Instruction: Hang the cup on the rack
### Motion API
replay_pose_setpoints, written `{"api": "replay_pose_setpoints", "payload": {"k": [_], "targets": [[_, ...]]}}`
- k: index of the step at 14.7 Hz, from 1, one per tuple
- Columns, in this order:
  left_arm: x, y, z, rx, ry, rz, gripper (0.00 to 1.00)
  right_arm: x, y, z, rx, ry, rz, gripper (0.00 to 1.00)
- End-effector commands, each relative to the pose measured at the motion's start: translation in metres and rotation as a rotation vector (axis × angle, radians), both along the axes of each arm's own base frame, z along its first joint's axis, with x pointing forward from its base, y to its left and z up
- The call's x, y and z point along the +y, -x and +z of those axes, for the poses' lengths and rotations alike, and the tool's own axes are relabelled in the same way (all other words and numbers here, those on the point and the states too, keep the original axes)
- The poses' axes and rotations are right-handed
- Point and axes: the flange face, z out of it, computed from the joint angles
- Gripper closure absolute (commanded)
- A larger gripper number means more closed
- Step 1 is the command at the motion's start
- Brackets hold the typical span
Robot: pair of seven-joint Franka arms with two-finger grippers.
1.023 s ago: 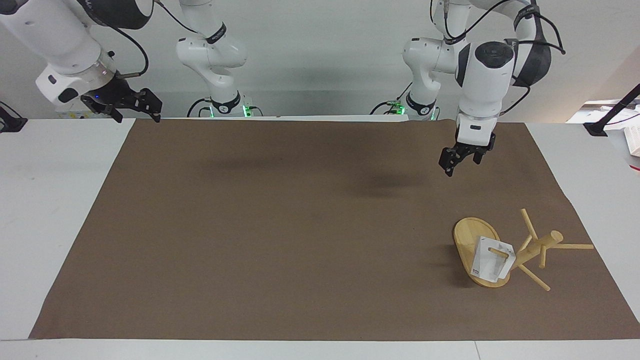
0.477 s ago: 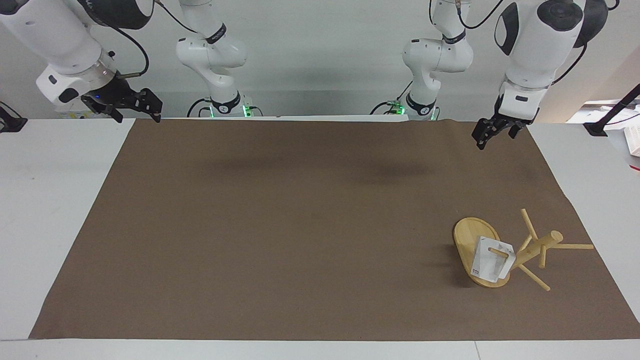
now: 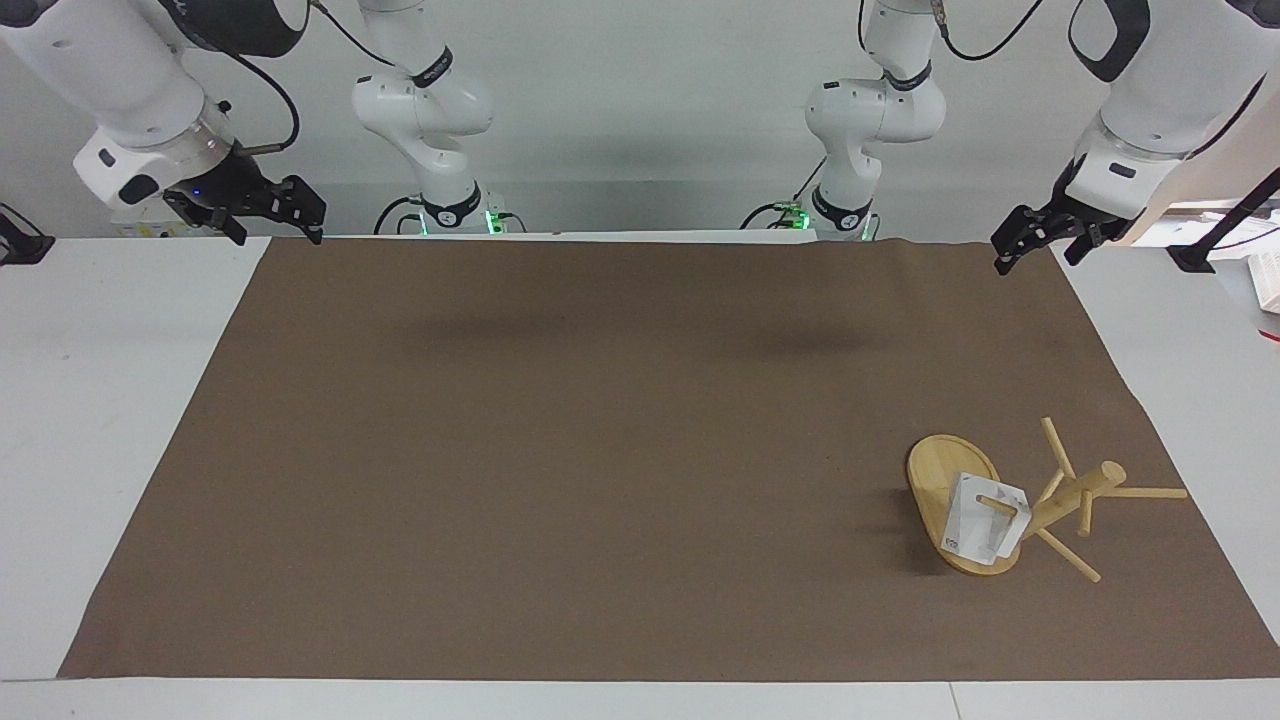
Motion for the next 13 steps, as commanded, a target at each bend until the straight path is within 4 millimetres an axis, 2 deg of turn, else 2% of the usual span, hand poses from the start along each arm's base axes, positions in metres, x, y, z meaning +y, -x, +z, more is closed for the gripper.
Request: {"api": "replay_pose_setpoints", "payload": {"k": [1, 2, 3, 5, 7, 10, 13], "targets": [[-0.006, -0.004, 0.004, 0.021, 0.035, -0.031, 0.01, 0.001, 0.006, 0.001, -0.011, 0.016, -0.002, 0.0], [0.0, -0.005, 0.004, 0.016, 0.035, -0.02, 0.01, 0.0, 0.007, 0.0, -0.01, 0.015, -0.005, 0.0], [0.018, -0.005, 0.005, 0.014, 0.04, 0.007, 0.01, 0.0, 0.006, 0.0, -0.01, 0.015, -0.003, 0.0], [0.009, -0.005, 0.008, 0.007, 0.036, -0.009, 0.01, 0.0, 0.006, 0.0, -0.01, 0.015, -0.003, 0.0], [0.012, -0.006, 0.011, -0.01, 0.033, -0.003, 0.01, 0.001, 0.006, 0.001, -0.011, 0.016, -0.002, 0.0], [-0.005, -0.006, 0.015, -0.024, 0.024, -0.039, 0.01, 0.0, 0.006, 0.0, -0.01, 0.015, -0.003, 0.0], [-0.001, -0.006, 0.016, -0.03, 0.023, -0.033, 0.01, -0.001, 0.007, 0.001, -0.011, 0.015, -0.005, 0.0]]}}
